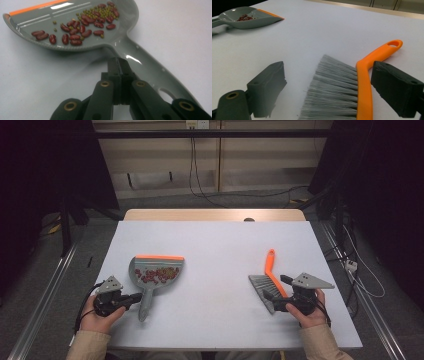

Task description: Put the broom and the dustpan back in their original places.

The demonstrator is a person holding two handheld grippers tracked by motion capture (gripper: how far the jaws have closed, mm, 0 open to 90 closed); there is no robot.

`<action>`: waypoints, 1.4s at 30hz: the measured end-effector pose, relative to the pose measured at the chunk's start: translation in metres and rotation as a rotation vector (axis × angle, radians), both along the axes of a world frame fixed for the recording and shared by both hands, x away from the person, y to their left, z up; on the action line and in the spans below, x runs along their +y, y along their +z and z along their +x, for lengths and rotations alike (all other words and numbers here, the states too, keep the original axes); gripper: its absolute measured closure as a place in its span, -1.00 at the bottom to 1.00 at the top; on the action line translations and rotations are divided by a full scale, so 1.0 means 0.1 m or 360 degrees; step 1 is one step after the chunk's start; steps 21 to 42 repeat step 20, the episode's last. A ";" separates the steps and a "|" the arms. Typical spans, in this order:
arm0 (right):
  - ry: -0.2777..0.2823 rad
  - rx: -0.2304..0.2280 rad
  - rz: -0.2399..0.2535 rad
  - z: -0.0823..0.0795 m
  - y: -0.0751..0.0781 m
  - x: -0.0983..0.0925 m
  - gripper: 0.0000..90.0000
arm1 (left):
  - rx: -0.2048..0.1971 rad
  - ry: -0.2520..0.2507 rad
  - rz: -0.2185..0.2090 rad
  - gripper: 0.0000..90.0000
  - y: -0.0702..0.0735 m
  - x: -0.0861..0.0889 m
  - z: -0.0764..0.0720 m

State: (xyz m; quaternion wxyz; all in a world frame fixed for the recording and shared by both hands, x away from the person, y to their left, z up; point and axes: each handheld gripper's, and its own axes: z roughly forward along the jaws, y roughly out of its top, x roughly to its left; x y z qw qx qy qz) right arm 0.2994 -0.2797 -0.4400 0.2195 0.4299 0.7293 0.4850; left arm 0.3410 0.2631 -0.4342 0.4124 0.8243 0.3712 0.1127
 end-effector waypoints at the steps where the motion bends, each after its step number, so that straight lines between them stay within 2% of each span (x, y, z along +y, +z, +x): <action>1: -0.0002 -0.0004 0.0004 0.00 0.00 0.00 -0.74 | -0.0024 0.0020 -0.0029 0.97 0.02 0.01 0.00; 2: -0.0001 -0.0008 0.0005 0.00 0.00 0.00 -0.74 | -0.0068 0.0038 -0.0044 0.78 0.05 0.04 0.00; 4: -0.0009 -0.0013 0.0010 -0.01 0.01 0.00 -0.73 | -0.0152 0.0066 -0.0152 0.38 0.11 0.06 0.00; 6: -0.0007 -0.0017 0.0022 -0.01 0.00 0.00 -0.74 | -0.0213 0.0068 -0.0306 -0.10 0.16 0.07 0.01; 8: -0.0016 -0.0017 0.0037 -0.03 0.00 0.00 -0.74 | -0.0282 0.0066 -0.0416 -0.30 0.19 0.05 0.02; 10: -0.0011 -0.0022 0.0030 -0.04 0.00 0.02 -0.74 | -0.0326 0.0060 -0.0480 -0.60 0.20 0.02 0.03; 12: -0.0009 -0.0018 0.0044 -0.06 -0.01 0.03 -0.74 | -0.0365 0.0045 -0.0520 -0.65 0.20 -0.01 0.04; 15: -0.0004 -0.0010 0.0045 -0.07 -0.02 0.02 -0.74 | -0.0415 0.0050 -0.0517 -0.76 0.21 -0.04 0.05; 20: -0.0013 -0.0012 0.0052 -0.08 -0.03 0.01 -0.74 | -0.0398 0.0047 -0.0502 -0.78 0.20 -0.03 0.07; 42: -0.0013 -0.0012 0.0052 -0.08 -0.03 0.01 -0.74 | -0.0398 0.0047 -0.0502 -0.78 0.20 -0.03 0.07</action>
